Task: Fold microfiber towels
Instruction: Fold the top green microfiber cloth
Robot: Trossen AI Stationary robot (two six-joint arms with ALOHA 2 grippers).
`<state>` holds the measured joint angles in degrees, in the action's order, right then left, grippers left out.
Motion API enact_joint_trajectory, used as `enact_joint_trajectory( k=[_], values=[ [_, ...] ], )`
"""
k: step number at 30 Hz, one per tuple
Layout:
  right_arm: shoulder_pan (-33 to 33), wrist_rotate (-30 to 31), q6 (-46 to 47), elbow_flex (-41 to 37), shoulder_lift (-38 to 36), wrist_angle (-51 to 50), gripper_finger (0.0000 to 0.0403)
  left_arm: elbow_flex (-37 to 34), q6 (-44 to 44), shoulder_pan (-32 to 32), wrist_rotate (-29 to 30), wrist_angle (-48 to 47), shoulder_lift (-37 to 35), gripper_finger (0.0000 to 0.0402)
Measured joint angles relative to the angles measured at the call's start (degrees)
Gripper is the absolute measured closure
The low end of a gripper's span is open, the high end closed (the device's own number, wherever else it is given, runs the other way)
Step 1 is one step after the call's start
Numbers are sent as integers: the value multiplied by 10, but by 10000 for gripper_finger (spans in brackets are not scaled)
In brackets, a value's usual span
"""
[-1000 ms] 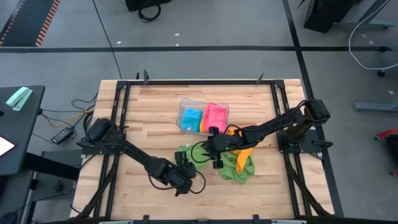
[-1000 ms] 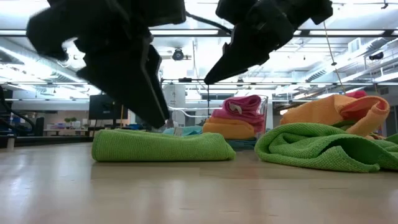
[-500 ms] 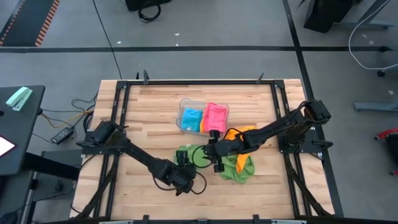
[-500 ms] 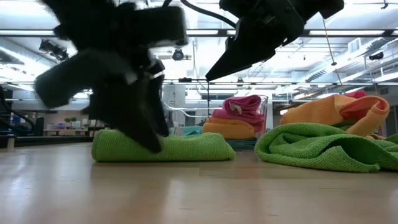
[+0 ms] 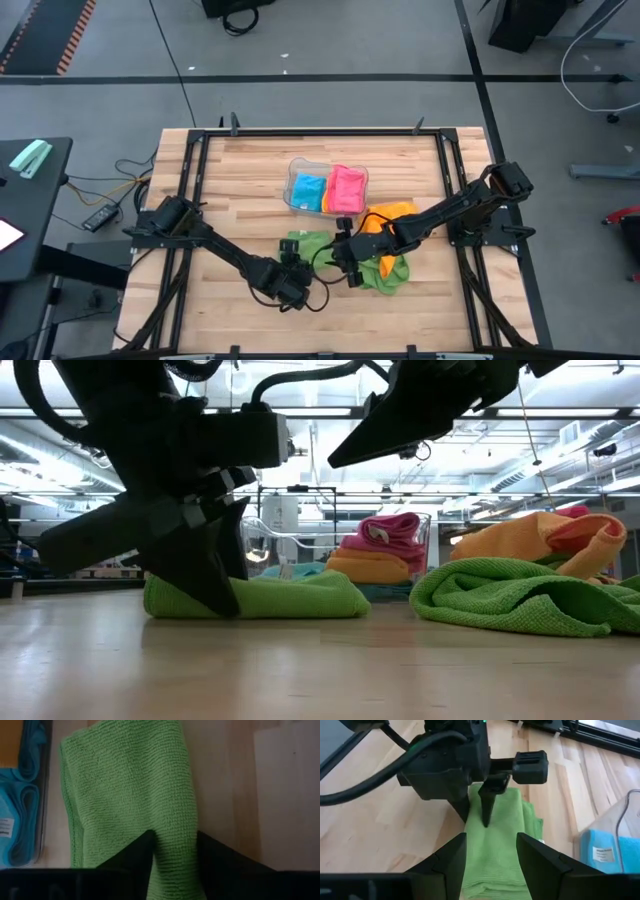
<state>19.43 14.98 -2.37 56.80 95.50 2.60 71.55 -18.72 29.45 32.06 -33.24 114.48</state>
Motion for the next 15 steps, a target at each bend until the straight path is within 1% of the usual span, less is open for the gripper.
enact_joint_trajectory(
  k=[11, 13, 15],
  values=[
    [3, 0, 7, 0, 0, 4, 221, 0, -10, 7, 1, 4, 0, 365],
    [3, -3, 7, 0, 0, 4, 221, 0, -17, 8, -2, 4, 0, 379],
    [3, -16, 4, 0, 0, 5, 221, 0, -22, 8, -8, 4, 0, 384]
  ],
)
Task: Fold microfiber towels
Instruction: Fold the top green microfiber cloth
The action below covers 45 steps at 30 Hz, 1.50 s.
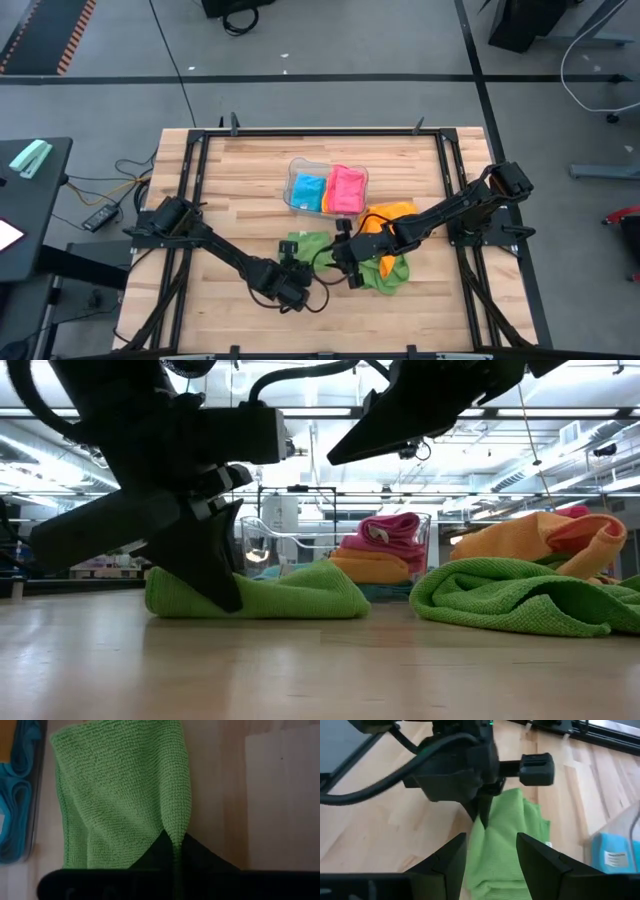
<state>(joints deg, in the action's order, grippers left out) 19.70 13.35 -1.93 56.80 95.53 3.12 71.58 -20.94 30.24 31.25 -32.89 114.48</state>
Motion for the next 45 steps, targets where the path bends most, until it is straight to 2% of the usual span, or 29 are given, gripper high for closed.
enact_joint_trajectory(
  k=[8, 18, 24, 28, 33, 36, 40, 45],
  values=[
    [15, -9, -10, 0, 25, 17, 221, 35, -10, 0, -25, -6, 0, 350],
    [30, -9, -11, 0, 52, 33, 218, 61, -33, 0, -41, -34, -1, 378],
    [30, -9, -10, 0, 52, 32, 196, 61, -44, 0, -42, -39, -1, 355],
    [36, -8, -14, 0, 52, 33, 172, 61, -53, -1, -53, -40, -1, 362],
    [53, 17, -45, -17, 57, 67, 155, 61, -56, -1, -62, -44, -2, 375],
    [60, 18, -56, -39, 74, 145, 155, 61, -67, -2, -66, -44, -7, 369],
    [65, 29, -85, -44, 118, 200, 154, 61, -74, -3, -67, -46, -22, 359],
    [71, 112, -117, -16, 161, 204, 154, 61, -89, -8, -65, -40, -33, 370]
  ],
)
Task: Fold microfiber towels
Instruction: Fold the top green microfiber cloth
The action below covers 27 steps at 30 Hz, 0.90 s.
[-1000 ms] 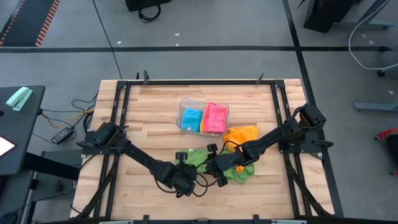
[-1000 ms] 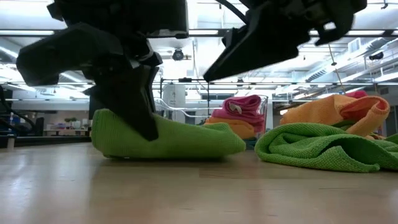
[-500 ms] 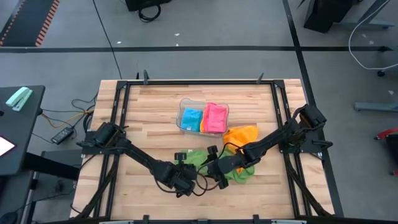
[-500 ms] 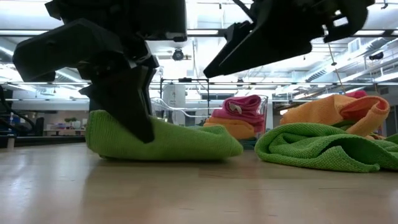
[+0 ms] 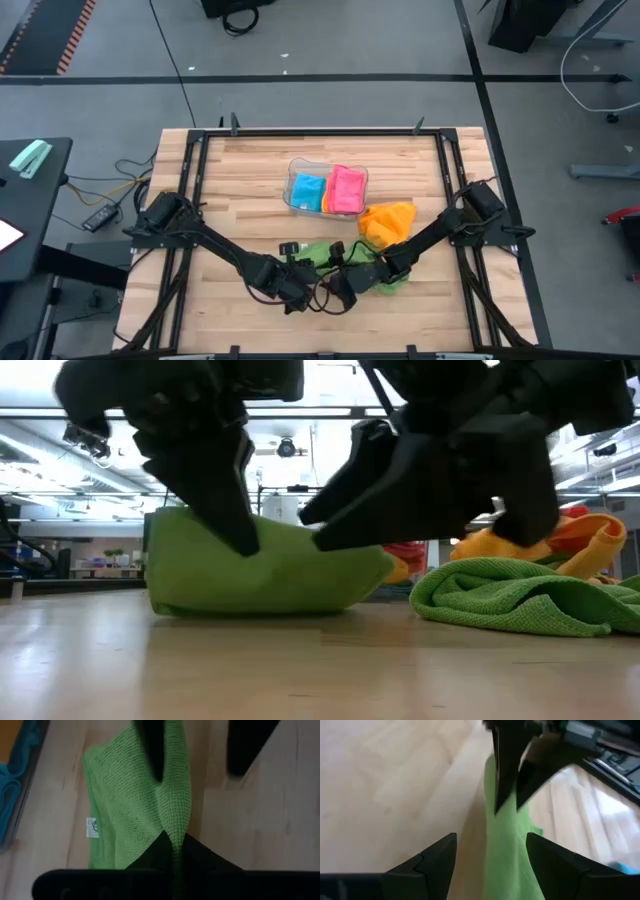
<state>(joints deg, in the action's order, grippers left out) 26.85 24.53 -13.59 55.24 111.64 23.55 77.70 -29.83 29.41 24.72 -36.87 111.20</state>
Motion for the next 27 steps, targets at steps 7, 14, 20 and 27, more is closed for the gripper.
enact_joint_trajectory(
  k=[7, 14, 20, 27],
  values=[
    [-12, 18, -13, 6, 2, 3, 154, 0, -14, 0, 2, 3, -7, 369],
    [-28, 6, 1, 6, 1, -20, 176, 0, -14, 0, 15, 9, -17, 367],
    [-30, 2, -15, 7, 1, -34, 216, 0, -12, 0, 30, 25, -27, 376],
    [-31, -2, -16, 7, 1, -49, 289, 0, -9, 4, 32, 24, -36, 354]
  ],
)
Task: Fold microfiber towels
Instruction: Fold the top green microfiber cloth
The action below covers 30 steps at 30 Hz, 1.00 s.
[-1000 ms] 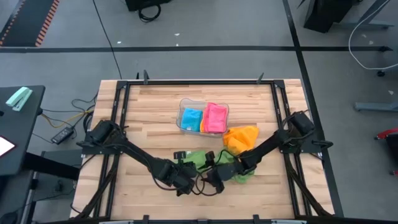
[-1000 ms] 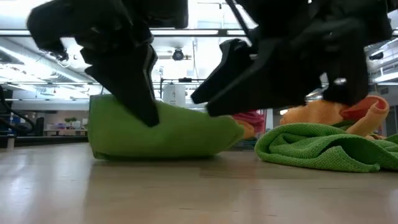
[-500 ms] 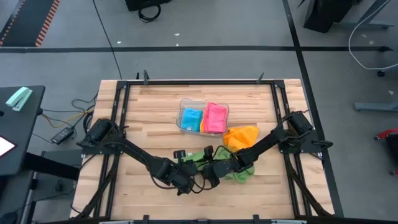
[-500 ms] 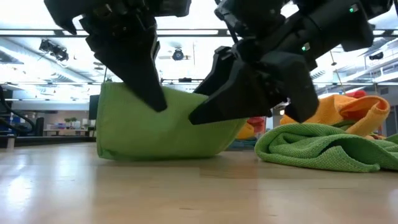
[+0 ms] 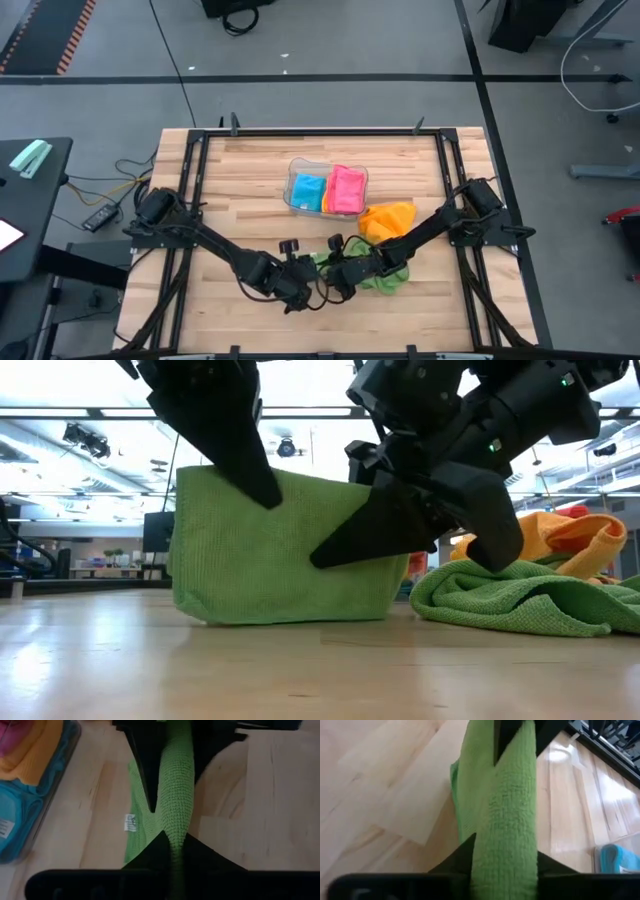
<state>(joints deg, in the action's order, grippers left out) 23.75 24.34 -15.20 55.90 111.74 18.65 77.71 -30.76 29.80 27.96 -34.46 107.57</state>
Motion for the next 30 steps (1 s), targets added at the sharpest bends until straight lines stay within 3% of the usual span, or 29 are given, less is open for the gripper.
enact_joint_trajectory(
  k=[4, 7, 18, 30],
  values=[
    [-1, -6, 3, 0, 0, -12, 350, 0, -10, 0, -1, 2, 0, 338],
    [-1, -7, 4, 0, -2, -19, 373, 0, -14, 0, -1, 5, 0, 311],
    [-27, -41, 120, 99, -22, -269, 379, 0, -2, -12, -2, 12, -32, 202],
    [-18, -29, 134, 134, -36, -329, 375, -2, 4, -30, -6, 25, -31, 130]
  ],
)
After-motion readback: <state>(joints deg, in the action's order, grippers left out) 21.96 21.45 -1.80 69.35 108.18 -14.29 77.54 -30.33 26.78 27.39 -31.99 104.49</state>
